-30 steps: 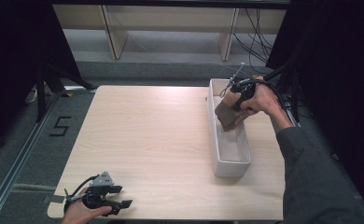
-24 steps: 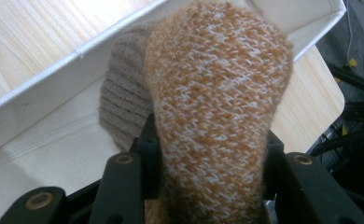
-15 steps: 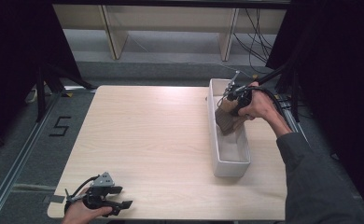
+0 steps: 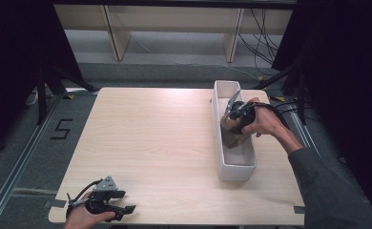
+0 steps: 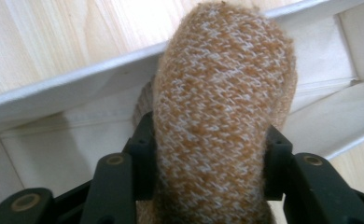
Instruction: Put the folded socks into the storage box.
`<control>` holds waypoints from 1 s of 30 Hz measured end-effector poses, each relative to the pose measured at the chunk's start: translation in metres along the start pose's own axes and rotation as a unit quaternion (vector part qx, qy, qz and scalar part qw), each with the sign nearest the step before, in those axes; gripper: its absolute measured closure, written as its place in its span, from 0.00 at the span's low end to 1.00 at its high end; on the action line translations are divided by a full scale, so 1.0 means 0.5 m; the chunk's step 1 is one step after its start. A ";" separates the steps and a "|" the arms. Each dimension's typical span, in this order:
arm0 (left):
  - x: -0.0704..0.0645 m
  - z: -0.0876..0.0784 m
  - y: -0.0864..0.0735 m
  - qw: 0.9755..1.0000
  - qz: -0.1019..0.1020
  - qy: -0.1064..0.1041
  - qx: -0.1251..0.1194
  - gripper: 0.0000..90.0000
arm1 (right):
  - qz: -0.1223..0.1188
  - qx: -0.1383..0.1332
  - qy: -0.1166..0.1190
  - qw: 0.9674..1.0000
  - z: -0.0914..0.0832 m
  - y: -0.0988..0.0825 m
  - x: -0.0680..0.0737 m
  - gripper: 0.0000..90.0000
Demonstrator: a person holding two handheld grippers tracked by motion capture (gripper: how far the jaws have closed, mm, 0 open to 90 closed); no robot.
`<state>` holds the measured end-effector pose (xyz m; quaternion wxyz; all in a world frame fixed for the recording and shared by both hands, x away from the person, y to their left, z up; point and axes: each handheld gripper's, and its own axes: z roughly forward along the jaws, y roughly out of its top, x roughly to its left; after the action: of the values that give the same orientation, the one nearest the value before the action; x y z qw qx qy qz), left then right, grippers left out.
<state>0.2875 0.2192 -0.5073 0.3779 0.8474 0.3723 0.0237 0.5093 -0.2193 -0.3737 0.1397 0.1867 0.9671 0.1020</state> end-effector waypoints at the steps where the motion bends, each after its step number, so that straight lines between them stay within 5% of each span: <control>1: 0.003 -0.002 0.001 1.000 0.008 0.001 0.008 0.32 | 0.010 -0.005 0.001 1.000 -0.001 0.000 0.000 0.52; 5: 0.002 -0.002 0.000 1.000 0.007 0.000 0.006 0.32 | 0.040 -0.035 0.011 0.999 -0.020 -0.005 -0.006 0.39; 8: 0.003 -0.001 0.000 1.000 0.007 0.004 0.007 0.31 | 0.056 -0.057 0.018 0.997 -0.047 -0.010 -0.014 0.46; 13: -0.001 0.002 0.001 1.000 0.001 0.002 0.002 0.31 | 0.033 -0.052 0.019 0.998 -0.056 -0.014 -0.012 0.63; 20: 0.003 -0.003 0.001 1.000 0.009 0.003 0.005 0.32 | -0.026 -0.031 0.032 0.999 -0.041 -0.003 0.021 0.66; 21: 0.001 -0.001 0.001 1.000 0.001 0.003 -0.001 0.32 | -0.009 -0.025 0.039 0.999 -0.039 -0.005 0.031 0.66; 24: -0.001 -0.001 0.000 1.000 0.001 0.000 -0.002 0.32 | -0.037 -0.024 0.046 0.998 -0.031 -0.008 0.044 0.66; 30: 0.000 -0.002 0.001 1.000 0.003 0.001 0.000 0.32 | -0.024 -0.027 0.076 0.996 -0.018 -0.036 0.073 0.64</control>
<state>0.2875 0.2193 -0.5062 0.3778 0.8483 0.3701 0.0255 0.4677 -0.2229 -0.3781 0.0735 0.1512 0.9760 0.1387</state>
